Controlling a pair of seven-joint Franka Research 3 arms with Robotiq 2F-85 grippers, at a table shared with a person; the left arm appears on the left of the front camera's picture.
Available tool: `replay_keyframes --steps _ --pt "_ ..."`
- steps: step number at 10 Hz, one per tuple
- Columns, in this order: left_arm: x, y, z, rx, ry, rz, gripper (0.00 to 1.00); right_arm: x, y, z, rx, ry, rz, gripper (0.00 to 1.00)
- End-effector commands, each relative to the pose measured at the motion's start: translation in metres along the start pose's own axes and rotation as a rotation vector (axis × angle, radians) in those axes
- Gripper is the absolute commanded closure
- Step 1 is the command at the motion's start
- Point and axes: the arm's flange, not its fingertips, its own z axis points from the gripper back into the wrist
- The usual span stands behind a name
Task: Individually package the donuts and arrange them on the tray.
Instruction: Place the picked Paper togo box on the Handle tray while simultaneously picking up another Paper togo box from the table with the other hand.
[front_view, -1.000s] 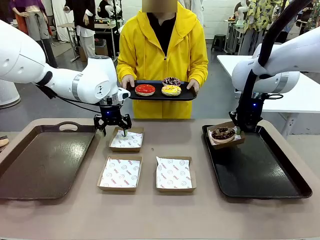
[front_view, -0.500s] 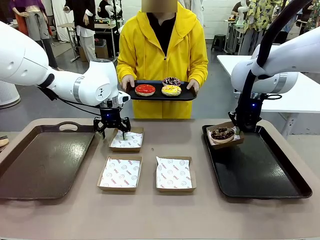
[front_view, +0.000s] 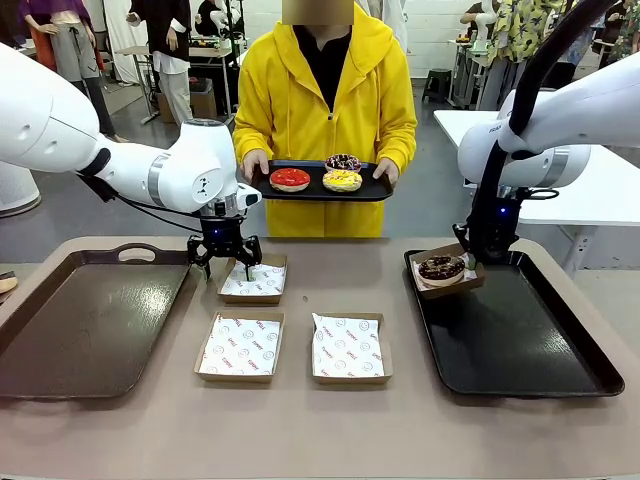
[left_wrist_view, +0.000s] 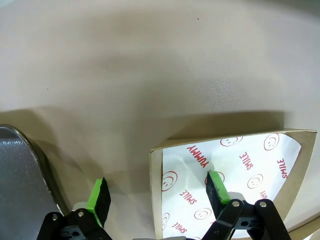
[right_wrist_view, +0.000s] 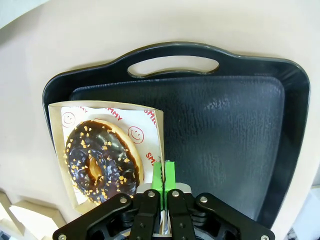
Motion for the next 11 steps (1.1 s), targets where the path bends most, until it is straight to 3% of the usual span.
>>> replay_keyframes --steps 1,5,6,7,8,9,11 --pt "0.002 0.000 0.005 0.009 -0.008 -0.027 0.00 0.005 0.004 0.002 -0.017 0.000 -0.012 0.98" --pt "0.000 0.002 0.011 -0.009 -0.022 -0.028 0.00 0.006 0.005 0.001 -0.015 0.008 -0.012 0.98" --pt "-0.001 0.002 0.014 -0.029 -0.029 -0.033 0.24 0.006 0.005 0.001 -0.012 0.010 -0.007 0.98" --pt "-0.002 0.001 0.016 -0.031 -0.035 -0.039 0.60 0.005 0.004 0.000 -0.004 0.012 0.009 0.98" --pt "-0.003 0.002 0.019 -0.039 -0.038 -0.043 0.84 0.005 0.003 0.000 0.000 0.011 0.018 1.00" --pt "-0.003 0.001 0.020 -0.041 -0.039 -0.046 1.00 0.005 0.003 0.000 0.003 0.012 0.017 1.00" --pt "-0.003 0.002 0.021 -0.039 -0.040 -0.045 1.00 0.006 0.002 -0.001 0.008 0.016 0.020 1.00"
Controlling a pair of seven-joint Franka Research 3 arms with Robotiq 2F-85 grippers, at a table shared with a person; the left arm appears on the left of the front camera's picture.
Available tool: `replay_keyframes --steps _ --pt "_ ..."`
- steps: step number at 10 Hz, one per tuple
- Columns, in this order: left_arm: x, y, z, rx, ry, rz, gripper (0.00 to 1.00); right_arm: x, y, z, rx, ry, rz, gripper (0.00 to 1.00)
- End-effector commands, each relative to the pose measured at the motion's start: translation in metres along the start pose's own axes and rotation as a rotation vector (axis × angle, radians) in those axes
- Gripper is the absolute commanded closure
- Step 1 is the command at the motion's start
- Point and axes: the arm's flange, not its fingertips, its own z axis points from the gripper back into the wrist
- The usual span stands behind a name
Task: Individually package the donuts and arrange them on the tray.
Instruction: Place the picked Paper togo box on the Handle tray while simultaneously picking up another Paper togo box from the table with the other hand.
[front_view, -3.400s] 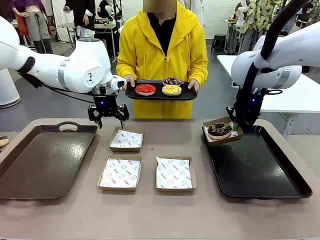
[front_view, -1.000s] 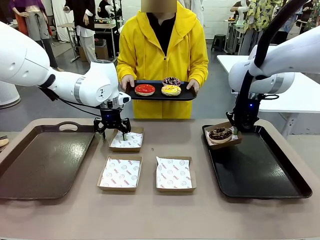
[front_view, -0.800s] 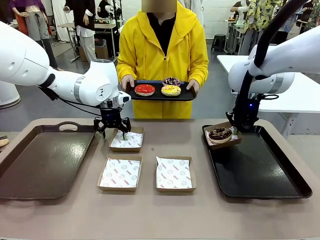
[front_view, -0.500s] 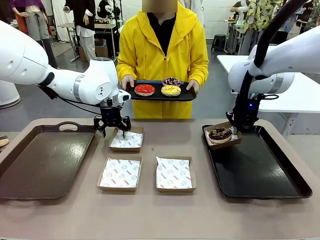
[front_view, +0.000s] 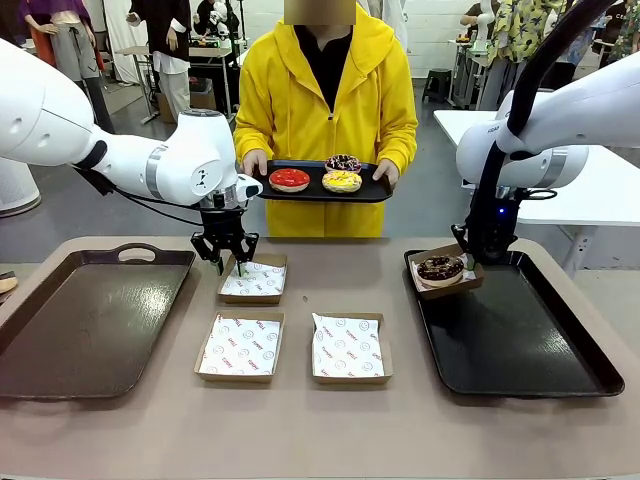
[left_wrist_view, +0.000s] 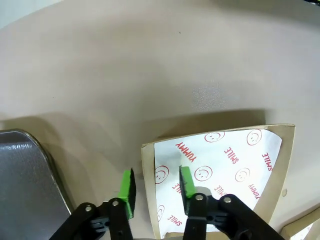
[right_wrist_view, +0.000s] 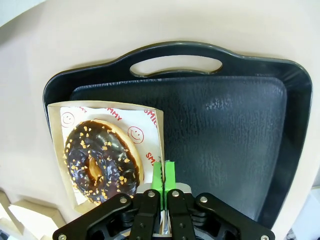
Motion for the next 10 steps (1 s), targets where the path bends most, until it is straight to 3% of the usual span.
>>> replay_keyframes --steps 1,2,4,5,8,10 --pt "-0.0046 0.0044 0.0017 -0.021 -0.004 -0.010 0.94 0.0057 0.0007 0.0000 0.012 0.017 0.011 1.00" --pt "-0.0043 0.0041 0.0017 -0.019 -0.003 -0.010 1.00 0.0058 0.0002 0.0002 0.015 0.020 0.010 0.69" --pt "-0.0043 0.0047 0.0030 -0.017 -0.006 -0.012 1.00 0.0056 0.0002 0.0004 0.020 0.020 0.010 0.09" --pt "-0.0042 0.0050 0.0031 -0.015 -0.007 -0.013 1.00 0.0059 0.0004 0.0004 0.019 0.021 0.010 0.00" --pt "-0.0035 0.0057 0.0028 -0.012 -0.001 -0.010 1.00 0.0065 0.0004 0.0008 0.021 0.023 0.010 0.03" --pt "-0.0034 0.0061 0.0039 -0.012 -0.002 -0.011 1.00 0.0067 0.0004 0.0008 0.024 0.026 0.011 0.00"
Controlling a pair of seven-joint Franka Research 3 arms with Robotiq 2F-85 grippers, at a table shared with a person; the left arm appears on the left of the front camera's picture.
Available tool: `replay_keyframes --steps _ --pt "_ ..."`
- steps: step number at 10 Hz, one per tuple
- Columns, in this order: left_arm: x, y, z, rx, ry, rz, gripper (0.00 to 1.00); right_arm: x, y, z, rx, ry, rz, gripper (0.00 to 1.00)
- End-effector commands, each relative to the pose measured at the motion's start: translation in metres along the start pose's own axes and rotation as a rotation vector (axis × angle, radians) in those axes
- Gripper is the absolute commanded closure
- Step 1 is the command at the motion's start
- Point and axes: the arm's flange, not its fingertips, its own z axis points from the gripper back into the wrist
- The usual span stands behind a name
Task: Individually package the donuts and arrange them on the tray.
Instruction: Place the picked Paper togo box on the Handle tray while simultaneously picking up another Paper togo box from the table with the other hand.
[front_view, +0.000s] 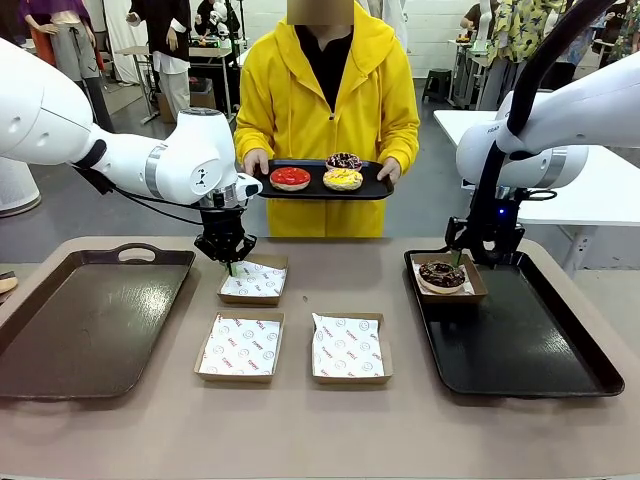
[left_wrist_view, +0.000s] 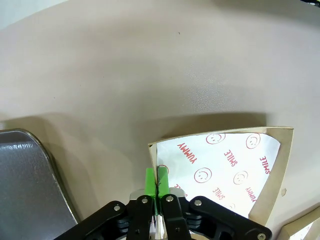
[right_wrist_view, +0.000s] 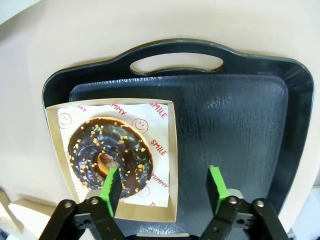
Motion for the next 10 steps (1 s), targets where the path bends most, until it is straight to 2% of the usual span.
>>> replay_keyframes --steps 1,6,8,10 --pt "-0.003 0.006 0.002 -0.012 0.002 -0.011 1.00 0.007 0.000 0.002 0.025 0.017 0.010 0.00" --pt "-0.006 0.007 0.007 -0.016 0.015 0.004 1.00 -0.002 -0.006 0.005 0.075 0.031 0.014 0.00" --pt "-0.017 0.015 0.047 -0.017 0.029 -0.011 1.00 -0.026 -0.037 0.022 0.244 0.103 0.095 0.00" --pt "-0.028 0.025 0.095 -0.047 -0.011 -0.011 1.00 -0.041 -0.095 0.046 0.458 0.115 0.118 0.00"
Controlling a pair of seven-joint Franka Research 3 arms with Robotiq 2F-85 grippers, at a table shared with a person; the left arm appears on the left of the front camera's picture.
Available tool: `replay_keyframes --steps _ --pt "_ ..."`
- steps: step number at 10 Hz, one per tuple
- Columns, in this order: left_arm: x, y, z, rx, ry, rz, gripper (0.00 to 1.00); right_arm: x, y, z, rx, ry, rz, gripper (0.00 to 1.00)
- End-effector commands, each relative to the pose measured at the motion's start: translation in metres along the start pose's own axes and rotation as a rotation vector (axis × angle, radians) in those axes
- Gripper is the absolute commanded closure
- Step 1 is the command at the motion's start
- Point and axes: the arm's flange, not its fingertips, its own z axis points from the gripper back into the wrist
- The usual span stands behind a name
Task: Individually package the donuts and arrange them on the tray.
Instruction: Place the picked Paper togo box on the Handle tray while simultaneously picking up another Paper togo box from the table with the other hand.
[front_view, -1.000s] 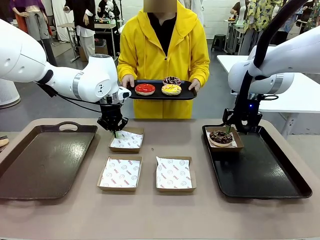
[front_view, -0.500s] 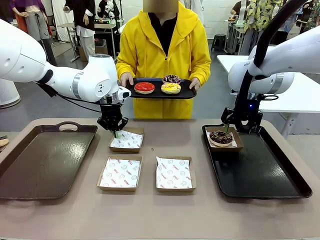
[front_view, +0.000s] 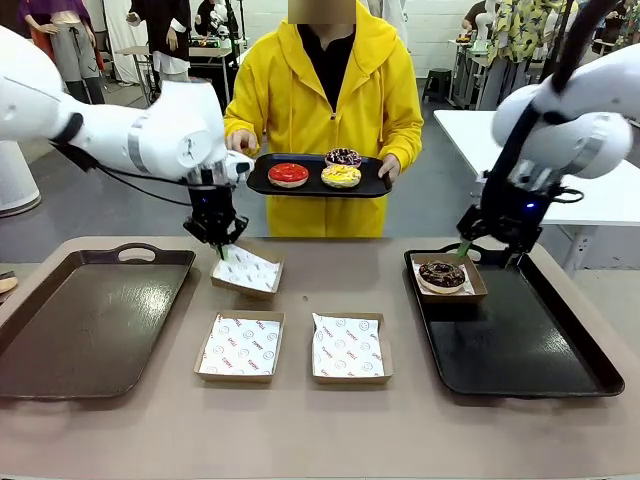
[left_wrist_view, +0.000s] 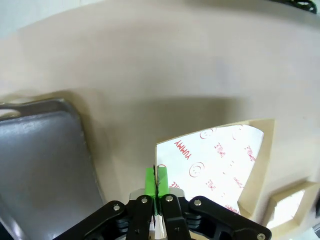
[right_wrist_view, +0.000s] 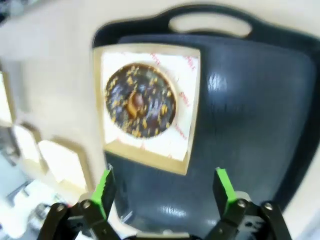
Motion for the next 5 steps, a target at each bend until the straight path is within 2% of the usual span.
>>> replay_keyframes --steps 1,3,5 --pt "-0.021 0.013 0.044 -0.040 -0.033 -0.025 1.00 -0.027 -0.059 0.038 0.260 0.030 0.028 0.00" --pt "-0.027 0.014 0.079 -0.030 -0.048 -0.022 1.00 -0.053 -0.110 0.063 0.497 0.023 0.086 0.00" --pt "-0.025 0.008 0.107 -0.021 -0.075 0.014 1.00 -0.085 -0.155 0.076 0.702 -0.058 0.074 0.00"
